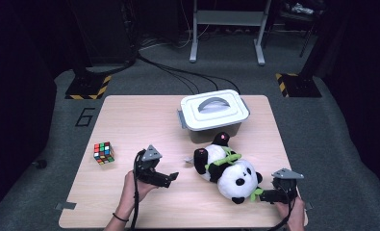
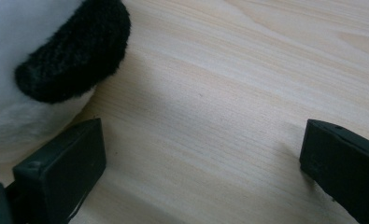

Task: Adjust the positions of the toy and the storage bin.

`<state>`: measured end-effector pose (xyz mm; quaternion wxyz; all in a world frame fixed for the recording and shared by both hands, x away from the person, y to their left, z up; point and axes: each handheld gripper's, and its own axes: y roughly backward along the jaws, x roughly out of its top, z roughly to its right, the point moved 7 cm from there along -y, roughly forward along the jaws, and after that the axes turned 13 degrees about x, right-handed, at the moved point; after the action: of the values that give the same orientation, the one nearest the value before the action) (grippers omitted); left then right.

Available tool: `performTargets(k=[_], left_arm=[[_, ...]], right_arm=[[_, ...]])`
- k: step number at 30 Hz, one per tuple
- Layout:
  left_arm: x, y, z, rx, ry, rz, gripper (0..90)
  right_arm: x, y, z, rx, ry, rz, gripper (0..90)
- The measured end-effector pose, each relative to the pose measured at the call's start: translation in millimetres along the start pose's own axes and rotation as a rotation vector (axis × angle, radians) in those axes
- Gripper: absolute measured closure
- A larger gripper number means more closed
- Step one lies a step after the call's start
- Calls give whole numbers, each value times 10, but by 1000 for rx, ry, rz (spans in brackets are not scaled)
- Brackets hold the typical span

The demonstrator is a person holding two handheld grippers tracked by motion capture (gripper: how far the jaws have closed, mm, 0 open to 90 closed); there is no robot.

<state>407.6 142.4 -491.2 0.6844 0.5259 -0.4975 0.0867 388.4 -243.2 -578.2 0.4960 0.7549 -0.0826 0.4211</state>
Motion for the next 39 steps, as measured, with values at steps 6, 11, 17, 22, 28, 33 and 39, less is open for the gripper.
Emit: performTargets(k=[6,11,17,22,28,33,39], left_arm=[[149,-71,249,-63,-42,6,10],[330,-132,419,-94,-83,29,5],[491,-241,506,-142,-79,22,2],[565,-350,534,-145,-85,19,4],[643,-467,616,-169,-92,15,25],[648,-572,640,-166,-100,-1,101],[673,-612,606,-168,-68,26,260]], right_arm=[[-1,0,-2,0,-3,0,0],[-1,0,-2,1,-3,0,0],[-1,0,-2,1,-2,0,0],[-1,1,-2,2,-2,-1,0],[-1,0,-2,2,-2,0,0],[0,0,-5,4,-3,0,0],[0,0,-2,5,3,0,0]])
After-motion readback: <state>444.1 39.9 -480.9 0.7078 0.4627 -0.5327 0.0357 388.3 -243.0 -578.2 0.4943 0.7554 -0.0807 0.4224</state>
